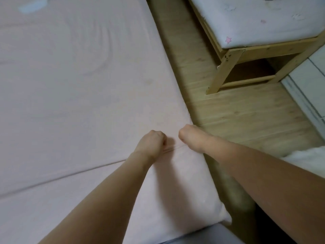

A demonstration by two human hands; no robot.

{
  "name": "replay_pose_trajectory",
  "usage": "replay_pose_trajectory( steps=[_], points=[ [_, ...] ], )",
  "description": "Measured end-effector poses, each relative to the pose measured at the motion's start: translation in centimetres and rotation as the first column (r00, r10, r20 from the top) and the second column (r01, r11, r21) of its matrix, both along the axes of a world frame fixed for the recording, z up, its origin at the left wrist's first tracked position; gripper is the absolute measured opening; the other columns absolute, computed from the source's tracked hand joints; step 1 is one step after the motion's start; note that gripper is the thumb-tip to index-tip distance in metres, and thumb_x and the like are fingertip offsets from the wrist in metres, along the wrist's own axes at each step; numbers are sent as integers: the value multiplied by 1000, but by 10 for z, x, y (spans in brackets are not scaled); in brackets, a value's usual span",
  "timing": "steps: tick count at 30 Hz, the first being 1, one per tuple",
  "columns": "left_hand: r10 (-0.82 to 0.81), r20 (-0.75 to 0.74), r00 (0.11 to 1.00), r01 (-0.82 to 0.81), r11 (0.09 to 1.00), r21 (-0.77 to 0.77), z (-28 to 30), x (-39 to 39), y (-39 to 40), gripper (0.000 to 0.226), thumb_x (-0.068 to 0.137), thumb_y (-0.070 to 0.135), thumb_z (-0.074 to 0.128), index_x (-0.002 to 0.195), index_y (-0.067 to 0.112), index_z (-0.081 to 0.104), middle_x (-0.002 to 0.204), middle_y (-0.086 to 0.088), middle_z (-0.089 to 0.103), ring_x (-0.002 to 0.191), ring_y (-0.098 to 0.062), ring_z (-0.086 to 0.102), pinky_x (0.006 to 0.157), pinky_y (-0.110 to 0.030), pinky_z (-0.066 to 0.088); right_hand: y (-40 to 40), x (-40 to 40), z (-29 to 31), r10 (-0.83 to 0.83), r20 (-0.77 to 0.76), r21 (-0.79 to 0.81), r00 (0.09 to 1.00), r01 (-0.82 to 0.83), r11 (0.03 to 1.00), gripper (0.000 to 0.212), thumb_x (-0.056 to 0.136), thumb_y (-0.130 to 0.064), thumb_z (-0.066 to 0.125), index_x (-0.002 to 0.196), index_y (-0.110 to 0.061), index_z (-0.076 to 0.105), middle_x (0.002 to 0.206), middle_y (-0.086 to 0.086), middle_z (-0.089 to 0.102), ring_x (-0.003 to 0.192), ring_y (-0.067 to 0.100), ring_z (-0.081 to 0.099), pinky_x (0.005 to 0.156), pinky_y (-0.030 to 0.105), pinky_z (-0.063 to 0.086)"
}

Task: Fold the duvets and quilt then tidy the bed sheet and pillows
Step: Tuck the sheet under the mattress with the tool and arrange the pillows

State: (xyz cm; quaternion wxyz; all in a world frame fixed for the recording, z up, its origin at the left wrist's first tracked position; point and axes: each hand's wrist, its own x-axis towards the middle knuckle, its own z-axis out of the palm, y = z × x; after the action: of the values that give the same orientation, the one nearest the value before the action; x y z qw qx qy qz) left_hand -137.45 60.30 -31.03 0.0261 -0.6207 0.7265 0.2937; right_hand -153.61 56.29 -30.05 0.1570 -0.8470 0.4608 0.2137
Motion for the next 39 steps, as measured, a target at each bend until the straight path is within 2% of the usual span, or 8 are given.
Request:
replay_pose_trajectory(
  steps=[3,7,15,20,23,28,32,39],
  points=[
    [-5,171,985,6,1000,-4,11,58,7,9,91,17,48,86,19,55,94,-1,56,96,-25,59,66,-28,38,5,35,19,19,-148,-15,989,-22,1000,34,86,9,43,115,-1,59,119,20,58,109,36,59,84,35,48],
    [35,384,923,-63,996,61,40,193,48,29,91,19,55,119,26,56,118,3,54,114,-19,52,83,-31,44,23,137,44,139,17,-9,990,-139,990,23,87,1,47,102,-11,58,115,15,58,107,32,57,80,32,45],
    [169,626,761,-262,963,59,98,447,159,30,95,17,52,124,22,53,125,3,52,117,-19,48,87,-30,41,104,430,79,283,260,-37,923,-283,958,20,89,-2,51,108,-4,57,116,14,56,107,32,57,78,31,42],
    [164,604,780,-253,965,65,79,578,222,30,93,23,55,123,21,52,123,1,52,116,-22,49,89,-31,39,180,583,60,294,228,-9,928,-300,954,24,88,-2,53,112,-5,54,118,13,53,110,30,52,74,30,36],
    [172,544,821,-219,975,22,48,617,241,26,91,23,55,117,22,51,115,1,51,110,-22,51,84,-32,40,207,629,35,260,158,-20,952,-260,965,34,87,0,50,120,-6,48,123,12,47,115,29,46,84,34,38],
    [198,354,914,-156,977,-144,13,621,244,27,91,25,50,117,19,50,116,-1,49,109,-24,49,77,-33,39,221,643,8,143,106,-151,984,-127,980,37,85,5,45,120,-7,44,118,12,49,110,28,48,79,32,38],
    [225,263,938,-197,972,-129,7,627,239,19,92,20,46,107,18,59,108,-3,56,104,-25,53,73,-33,38,225,646,1,45,142,-98,989,-31,995,23,86,8,41,100,-10,42,99,12,54,100,30,52,68,32,32],
    [73,323,943,-44,994,-98,15,632,234,22,94,17,41,108,15,59,113,-5,55,107,-26,50,76,-31,35,222,647,13,-5,164,-39,987,12,999,23,86,9,38,77,-11,31,82,9,39,85,29,42,67,33,32]
  ],
)
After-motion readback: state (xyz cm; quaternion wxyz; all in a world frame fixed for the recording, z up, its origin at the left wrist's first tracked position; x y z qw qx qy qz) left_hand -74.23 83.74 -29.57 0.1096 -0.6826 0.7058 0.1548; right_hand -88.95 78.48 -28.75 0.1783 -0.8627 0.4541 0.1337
